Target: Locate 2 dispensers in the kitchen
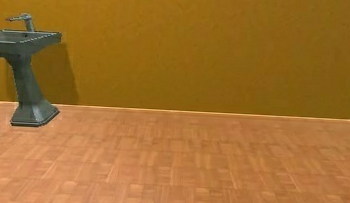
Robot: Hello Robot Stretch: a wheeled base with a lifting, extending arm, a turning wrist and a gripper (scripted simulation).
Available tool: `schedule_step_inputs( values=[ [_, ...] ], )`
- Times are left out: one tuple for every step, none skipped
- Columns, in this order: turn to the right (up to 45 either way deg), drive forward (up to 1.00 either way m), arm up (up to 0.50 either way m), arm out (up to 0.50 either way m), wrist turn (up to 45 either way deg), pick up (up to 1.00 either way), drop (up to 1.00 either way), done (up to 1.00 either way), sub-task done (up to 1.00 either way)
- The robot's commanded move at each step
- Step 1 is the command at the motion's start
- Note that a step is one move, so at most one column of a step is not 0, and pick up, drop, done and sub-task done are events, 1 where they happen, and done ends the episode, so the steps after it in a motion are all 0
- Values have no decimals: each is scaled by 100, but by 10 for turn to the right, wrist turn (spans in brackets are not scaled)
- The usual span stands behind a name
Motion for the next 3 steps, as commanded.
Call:
schedule_step_inputs(
  values=[
    [450, 0, 0, 0, 0, 0, 0, 0, 0],
    [180, 0, 0, 0, 0, 0, 0, 0, 0],
    [0, 100, 0, 0, 0, 0, 0, 0, 0]
  ],
)
